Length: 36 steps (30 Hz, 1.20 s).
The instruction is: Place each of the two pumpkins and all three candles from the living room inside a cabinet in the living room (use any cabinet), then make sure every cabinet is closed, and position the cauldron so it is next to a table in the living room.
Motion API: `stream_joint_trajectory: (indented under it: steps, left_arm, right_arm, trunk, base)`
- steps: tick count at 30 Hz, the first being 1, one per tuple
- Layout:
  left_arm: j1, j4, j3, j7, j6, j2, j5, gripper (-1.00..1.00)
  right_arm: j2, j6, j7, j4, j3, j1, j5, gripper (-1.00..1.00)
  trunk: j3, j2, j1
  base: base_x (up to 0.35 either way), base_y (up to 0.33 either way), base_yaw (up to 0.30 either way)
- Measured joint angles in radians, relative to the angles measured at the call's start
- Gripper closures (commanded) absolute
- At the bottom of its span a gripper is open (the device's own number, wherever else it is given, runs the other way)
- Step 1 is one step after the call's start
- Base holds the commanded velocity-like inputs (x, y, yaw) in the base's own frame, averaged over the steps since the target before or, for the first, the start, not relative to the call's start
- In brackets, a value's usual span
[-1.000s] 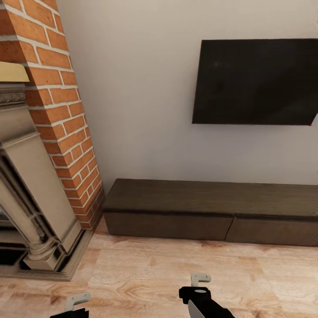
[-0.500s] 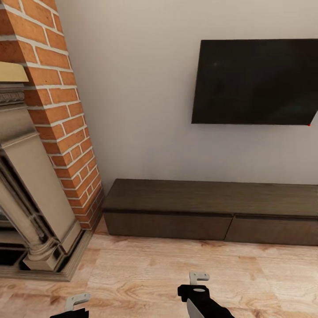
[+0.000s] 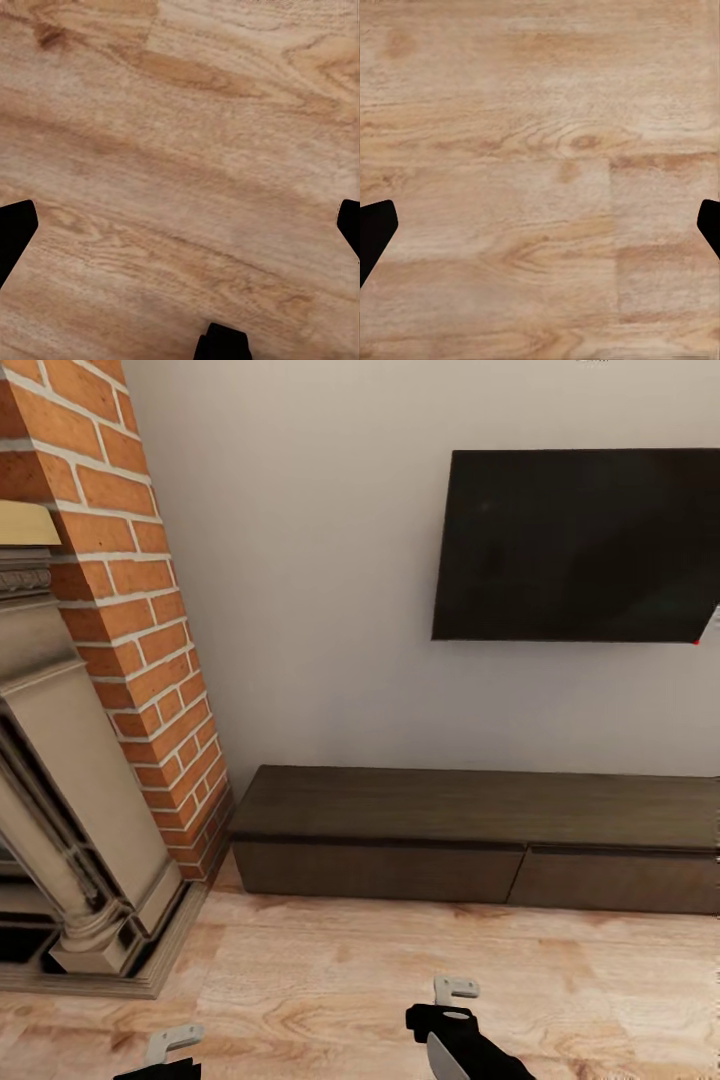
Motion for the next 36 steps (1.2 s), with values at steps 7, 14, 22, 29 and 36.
stream_joint_trajectory:
  steps: [7,14,22,29,36]
  left_arm:
    - [0.000,0.000,0.000,0.000,0.000,0.000,0.000,-1.00]
    - [0.000,0.000,-0.001,0.000,0.000,0.000,0.000,-1.00]
    - [0.000,0.000,0.000,0.000,0.000,0.000,0.000,-1.00]
    - [0.000,0.000,0.004,-0.008,0.001,0.008,0.008,-1.00]
    - [-0.001,-0.099,0.019,-0.197,0.208,0.065,0.014,-1.00]
  right_arm:
    - [0.000,-0.003,0.000,0.000,-0.002,0.000,0.000,-1.00]
    - [0.005,-0.014,-0.005,-0.001,0.009,0.000,0.011,-1.00]
    - [0.003,-0.017,-0.005,-0.001,0.011,0.000,0.015,-1.00]
    - [0.001,-0.019,-0.005,-0.002,0.005,0.000,0.009,-1.00]
    - [-0.022,-0.022,0.015,0.000,0.001,0.000,0.000,-1.00]
  trunk:
    - [0.000,0.000,0.000]
    - [0.000,0.000,0.000]
    - [0.000,0.000,0.000]
    - [0.000,0.000,0.000]
    - [0.000,0.000,0.000]
  base:
    - [0.000,0.000,-0.263]
    - [0.058,0.000,-0.116]
    - [0.007,0.000,-0.059]
    - [0.000,0.000,-0.004]
    - [0.000,0.000,0.000]
